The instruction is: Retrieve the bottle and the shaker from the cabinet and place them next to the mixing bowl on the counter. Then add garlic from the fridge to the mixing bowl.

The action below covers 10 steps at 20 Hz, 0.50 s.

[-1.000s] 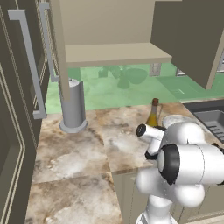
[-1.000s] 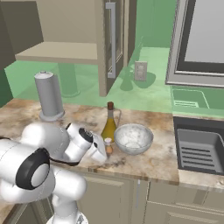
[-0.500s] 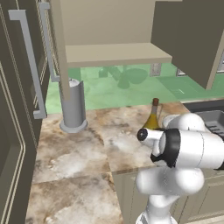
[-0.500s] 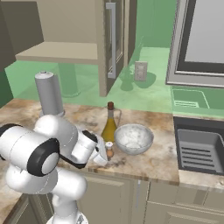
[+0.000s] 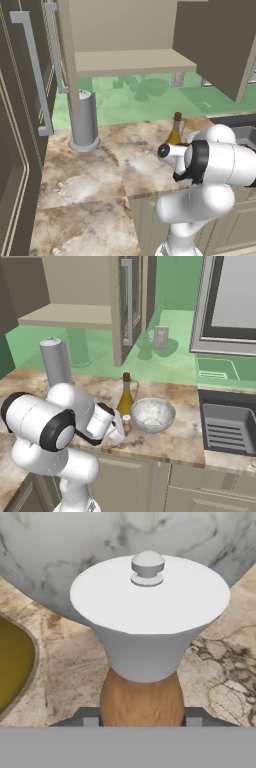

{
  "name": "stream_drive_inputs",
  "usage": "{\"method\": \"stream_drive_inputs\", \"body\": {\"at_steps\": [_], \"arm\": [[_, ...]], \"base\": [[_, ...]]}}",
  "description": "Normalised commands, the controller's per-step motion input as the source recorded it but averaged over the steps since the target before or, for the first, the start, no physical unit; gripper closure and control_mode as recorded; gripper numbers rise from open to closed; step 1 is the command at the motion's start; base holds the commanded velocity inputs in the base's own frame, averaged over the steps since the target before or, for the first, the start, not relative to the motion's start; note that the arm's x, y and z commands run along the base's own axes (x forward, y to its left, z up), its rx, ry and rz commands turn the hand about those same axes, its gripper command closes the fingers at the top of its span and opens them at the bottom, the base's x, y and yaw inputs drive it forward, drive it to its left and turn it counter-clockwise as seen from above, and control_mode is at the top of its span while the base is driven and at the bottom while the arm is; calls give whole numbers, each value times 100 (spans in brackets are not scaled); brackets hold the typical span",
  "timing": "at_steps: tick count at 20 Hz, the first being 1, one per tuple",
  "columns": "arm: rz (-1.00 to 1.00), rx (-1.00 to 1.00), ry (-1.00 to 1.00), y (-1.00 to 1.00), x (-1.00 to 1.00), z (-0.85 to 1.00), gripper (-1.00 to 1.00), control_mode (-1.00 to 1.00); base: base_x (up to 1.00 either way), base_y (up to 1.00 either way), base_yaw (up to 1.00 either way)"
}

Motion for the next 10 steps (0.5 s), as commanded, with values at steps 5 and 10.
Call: {"method": "stream_drive_inputs", "body": {"at_steps": [5,10], "arm": [[0,0,-10,0,14,-28,100,-100],[0,3,-8,0,0,-25,-100,-100]], "base": [[0,0,0],[0,0,0]]}}
